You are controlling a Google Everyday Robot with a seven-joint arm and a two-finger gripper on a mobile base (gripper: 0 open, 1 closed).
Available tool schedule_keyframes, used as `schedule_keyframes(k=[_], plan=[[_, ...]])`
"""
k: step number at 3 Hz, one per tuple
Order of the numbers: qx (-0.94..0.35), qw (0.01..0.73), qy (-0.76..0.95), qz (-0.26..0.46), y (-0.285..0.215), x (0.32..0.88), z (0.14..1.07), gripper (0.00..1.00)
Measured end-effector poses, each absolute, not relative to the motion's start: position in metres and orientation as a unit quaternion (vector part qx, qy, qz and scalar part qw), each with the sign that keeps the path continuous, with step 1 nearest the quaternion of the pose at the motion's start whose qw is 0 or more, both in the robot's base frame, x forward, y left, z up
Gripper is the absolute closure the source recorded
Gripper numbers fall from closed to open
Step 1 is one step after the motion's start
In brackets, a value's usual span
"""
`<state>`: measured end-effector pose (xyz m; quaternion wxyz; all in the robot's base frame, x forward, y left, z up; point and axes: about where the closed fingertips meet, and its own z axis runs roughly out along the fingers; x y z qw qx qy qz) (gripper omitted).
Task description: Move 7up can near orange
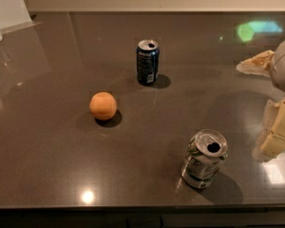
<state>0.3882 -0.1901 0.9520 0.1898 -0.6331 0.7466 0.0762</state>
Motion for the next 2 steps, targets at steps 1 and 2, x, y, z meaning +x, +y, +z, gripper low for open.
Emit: schedule_keyframes(k=[1, 2], plan=[[-0.645, 0.209, 0.725, 0.118, -0.163, 0.366, 0.941, 0.00], [-0.657, 0.221, 0.706, 0.145, -0.138, 0.351, 0.930, 0.00]])
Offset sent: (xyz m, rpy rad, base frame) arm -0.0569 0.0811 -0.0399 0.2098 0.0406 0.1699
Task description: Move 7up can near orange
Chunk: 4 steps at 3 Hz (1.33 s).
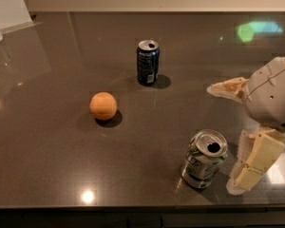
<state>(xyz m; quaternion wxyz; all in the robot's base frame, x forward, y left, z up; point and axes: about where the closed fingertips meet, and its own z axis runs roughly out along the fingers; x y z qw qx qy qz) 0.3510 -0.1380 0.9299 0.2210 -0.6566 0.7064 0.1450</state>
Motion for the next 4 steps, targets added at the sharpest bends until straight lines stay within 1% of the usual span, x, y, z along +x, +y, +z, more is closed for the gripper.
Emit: schedule_keyframes(k=[2, 3, 4], plan=[[-0.669, 0.224, 0.689, 0.168, -0.115, 0.337, 0.905, 0.02], [-0.669, 0.223, 0.690, 0.166, -0.116, 0.337, 0.899, 0.06], [-0.666, 0.224, 0.692, 0.164, -0.120, 0.340, 0.897, 0.26]])
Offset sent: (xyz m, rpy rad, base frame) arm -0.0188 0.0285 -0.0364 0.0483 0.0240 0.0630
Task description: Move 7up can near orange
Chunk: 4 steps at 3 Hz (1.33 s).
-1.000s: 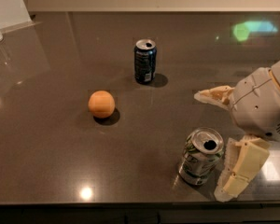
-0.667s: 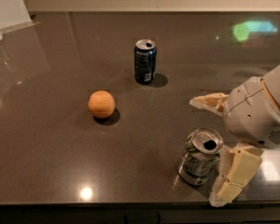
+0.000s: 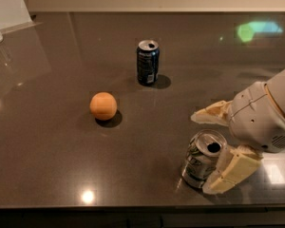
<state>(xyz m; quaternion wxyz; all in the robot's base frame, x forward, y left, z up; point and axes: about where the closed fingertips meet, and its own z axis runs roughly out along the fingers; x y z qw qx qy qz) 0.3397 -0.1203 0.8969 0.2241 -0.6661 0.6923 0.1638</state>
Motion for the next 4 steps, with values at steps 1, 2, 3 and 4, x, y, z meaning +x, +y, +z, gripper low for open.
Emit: schedule_keyframes(k=[1, 2, 3, 4], plan=[[-0.666, 0.227, 0.691, 0.166, -0.118, 0.342, 0.900, 0.47], [-0.666, 0.230, 0.690, 0.168, -0.112, 0.347, 0.906, 0.70], [-0.665, 0.234, 0.689, 0.168, -0.096, 0.358, 0.919, 0.93], [-0.660, 0.243, 0.690, 0.170, -0.070, 0.381, 0.935, 1.00]])
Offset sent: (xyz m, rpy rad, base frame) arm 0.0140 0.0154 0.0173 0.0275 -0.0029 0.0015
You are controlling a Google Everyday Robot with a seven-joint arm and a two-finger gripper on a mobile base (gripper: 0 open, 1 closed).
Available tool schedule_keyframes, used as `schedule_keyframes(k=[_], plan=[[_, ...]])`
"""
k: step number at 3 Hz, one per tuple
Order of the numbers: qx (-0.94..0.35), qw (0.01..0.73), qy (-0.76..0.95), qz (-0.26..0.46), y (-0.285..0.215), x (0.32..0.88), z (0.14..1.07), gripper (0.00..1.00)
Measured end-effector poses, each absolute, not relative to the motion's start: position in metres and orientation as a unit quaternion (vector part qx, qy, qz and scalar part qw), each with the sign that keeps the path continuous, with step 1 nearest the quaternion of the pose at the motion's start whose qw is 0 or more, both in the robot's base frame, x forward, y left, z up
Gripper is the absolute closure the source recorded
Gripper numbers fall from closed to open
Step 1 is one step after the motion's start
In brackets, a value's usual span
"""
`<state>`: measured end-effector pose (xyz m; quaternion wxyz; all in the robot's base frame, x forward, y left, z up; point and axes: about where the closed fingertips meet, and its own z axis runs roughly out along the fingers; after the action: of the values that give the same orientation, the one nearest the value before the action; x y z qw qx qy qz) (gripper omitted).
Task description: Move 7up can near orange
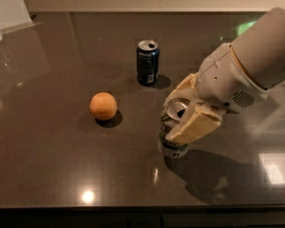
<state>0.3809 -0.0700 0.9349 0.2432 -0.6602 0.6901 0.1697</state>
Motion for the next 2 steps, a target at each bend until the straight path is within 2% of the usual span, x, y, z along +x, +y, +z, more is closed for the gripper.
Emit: schedule_keyframes(k=[2], plan=[[-0.656, 0.244, 0.695, 0.165, -0.022, 0.432, 0.943, 1.00]])
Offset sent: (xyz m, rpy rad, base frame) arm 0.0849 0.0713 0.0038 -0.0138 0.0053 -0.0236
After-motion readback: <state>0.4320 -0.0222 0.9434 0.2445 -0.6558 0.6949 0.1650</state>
